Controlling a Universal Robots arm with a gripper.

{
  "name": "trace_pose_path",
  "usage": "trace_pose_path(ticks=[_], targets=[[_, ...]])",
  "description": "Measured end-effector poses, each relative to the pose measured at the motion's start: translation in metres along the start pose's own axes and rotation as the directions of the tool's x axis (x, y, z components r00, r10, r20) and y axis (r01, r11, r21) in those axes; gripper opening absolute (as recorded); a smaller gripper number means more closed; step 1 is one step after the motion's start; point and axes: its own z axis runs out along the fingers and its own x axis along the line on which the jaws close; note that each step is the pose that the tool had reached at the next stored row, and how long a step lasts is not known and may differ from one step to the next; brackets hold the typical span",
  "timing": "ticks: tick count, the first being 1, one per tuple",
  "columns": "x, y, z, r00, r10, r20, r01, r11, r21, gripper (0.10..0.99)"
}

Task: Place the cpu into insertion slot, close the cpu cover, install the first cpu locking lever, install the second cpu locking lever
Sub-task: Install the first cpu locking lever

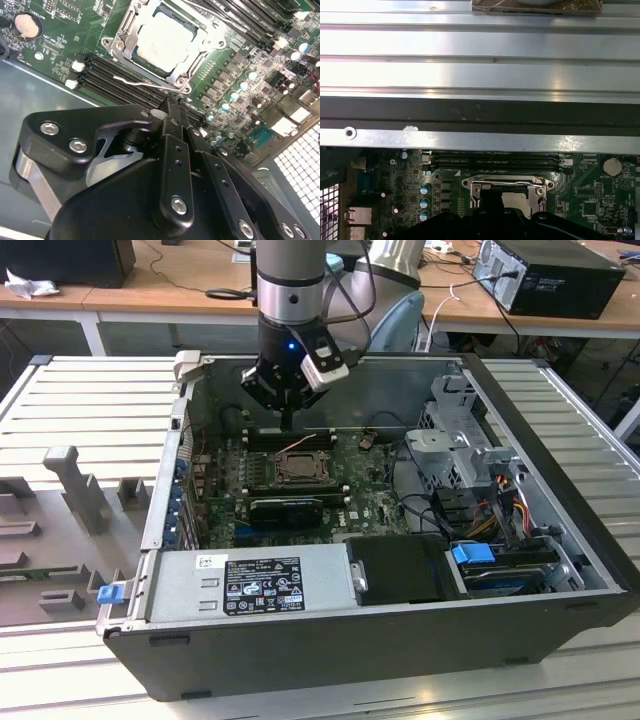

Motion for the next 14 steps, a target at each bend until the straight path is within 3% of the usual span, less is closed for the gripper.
trace_pose_path(ticks=[5, 6, 9, 11, 14], targets=[[-0.0025, -0.0001, 0.0004, 1.0000, 0.000, 0.0000, 0.000, 1.0000, 0.000, 0.106], [-0.0033, -0.0001, 0.0006, 1.0000, 0.000, 0.0000, 0.000, 1.0000, -0.005, 0.106], [-0.0067, -0.0004, 0.0014, 1.0000, 0.000, 0.0007, 0.000, 0.9989, -0.047, 0.106], [-0.0095, -0.0004, 0.0021, 1.0000, 0.000, 0.0010, 0.001, 0.9983, -0.059, 0.106], [-0.0125, -0.0005, 0.0040, 1.0000, -0.001, 0.0010, 0.001, 0.9980, -0.064, 0.106]])
